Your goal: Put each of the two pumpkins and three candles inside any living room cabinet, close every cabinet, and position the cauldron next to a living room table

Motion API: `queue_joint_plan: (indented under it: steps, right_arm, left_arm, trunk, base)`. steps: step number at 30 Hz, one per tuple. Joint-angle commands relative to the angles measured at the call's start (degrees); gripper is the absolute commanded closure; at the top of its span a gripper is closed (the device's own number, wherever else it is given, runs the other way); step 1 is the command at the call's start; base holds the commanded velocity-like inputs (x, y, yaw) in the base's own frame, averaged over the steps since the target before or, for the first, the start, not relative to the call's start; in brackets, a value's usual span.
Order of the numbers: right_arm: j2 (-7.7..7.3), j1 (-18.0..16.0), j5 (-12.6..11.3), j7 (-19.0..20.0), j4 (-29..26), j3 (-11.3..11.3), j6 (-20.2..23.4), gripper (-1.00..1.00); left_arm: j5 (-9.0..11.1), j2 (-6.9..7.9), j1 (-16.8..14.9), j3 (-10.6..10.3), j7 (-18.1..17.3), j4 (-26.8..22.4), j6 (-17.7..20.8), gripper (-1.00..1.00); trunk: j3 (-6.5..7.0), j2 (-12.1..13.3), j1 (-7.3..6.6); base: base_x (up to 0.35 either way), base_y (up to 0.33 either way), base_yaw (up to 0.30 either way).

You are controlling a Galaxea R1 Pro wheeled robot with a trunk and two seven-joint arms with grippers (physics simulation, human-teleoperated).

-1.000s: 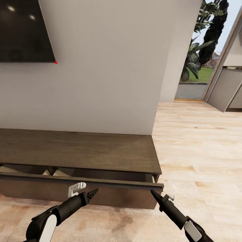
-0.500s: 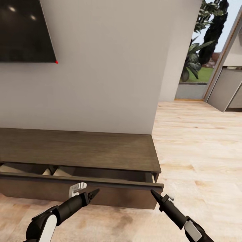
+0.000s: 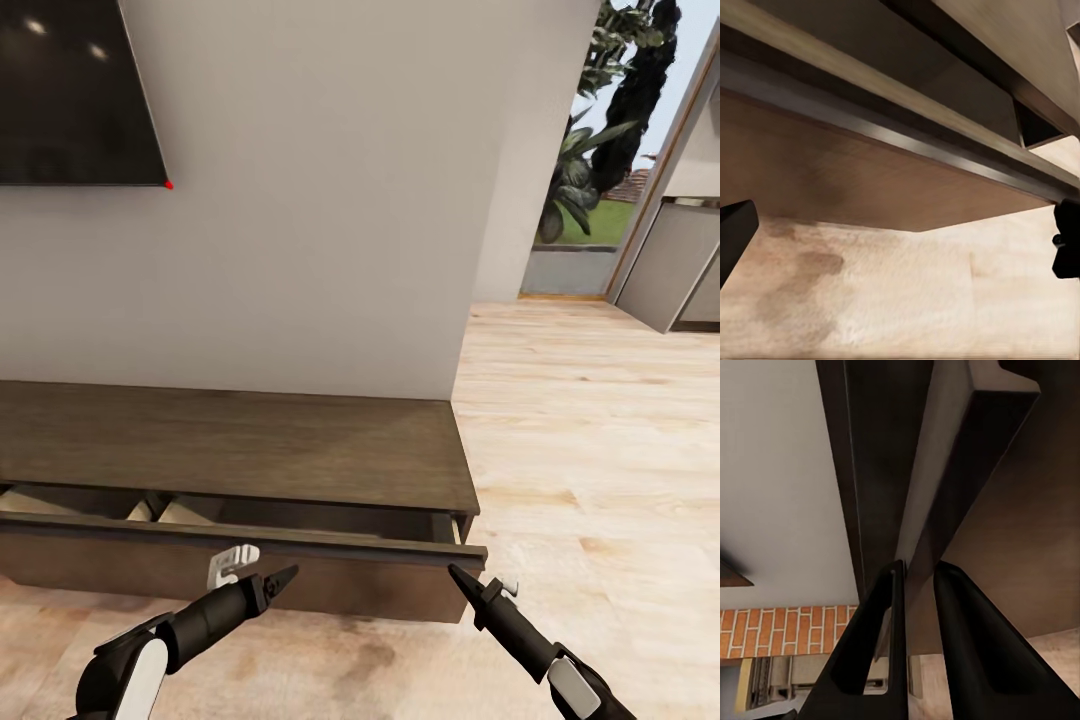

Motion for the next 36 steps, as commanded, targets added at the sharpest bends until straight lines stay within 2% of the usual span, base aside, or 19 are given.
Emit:
queue_joint_plan:
  steps: [1, 10, 23, 36]
  right_arm:
    - [-0.04, -0.08, -2.07, 0.24, -0.14, -2.95, 1.06, 1.00]
    - [-0.03, -0.08, -2.07, 0.24, -0.14, -2.95, 1.08, 1.00]
    - [0.05, -0.08, -2.07, 0.25, -0.14, -2.95, 1.08, 1.00]
    - [0.02, -0.08, -2.07, 0.31, -0.14, -2.91, 1.08, 1.00]
  left_arm:
    - [0.06, -0.06, -0.02, 0.17, -0.24, -0.04, 0.47, -1.00]
    - [0.06, -0.05, -0.02, 0.17, -0.22, -0.03, 2.06, -1.00]
    - [0.06, -0.05, -0.02, -0.01, -0.25, 0.01, 2.48, -1.00]
    - [0.06, -0.05, -0.08, -0.17, -0.39, 0.02, 4.33, -1.00]
  trunk:
    - [-0.04, -0.03, -0.02]
    - [-0.04, -0.03, -0.02]
    - [-0.04, -0.03, -0.02]
    - [-0.04, -0.03, -0.02]
  base:
    - [0.000, 0.000, 0.000]
    - [-0.007, 0.000, 0.000]
    - [-0.051, 0.000, 0.000]
    - [-0.117, 0.000, 0.000]
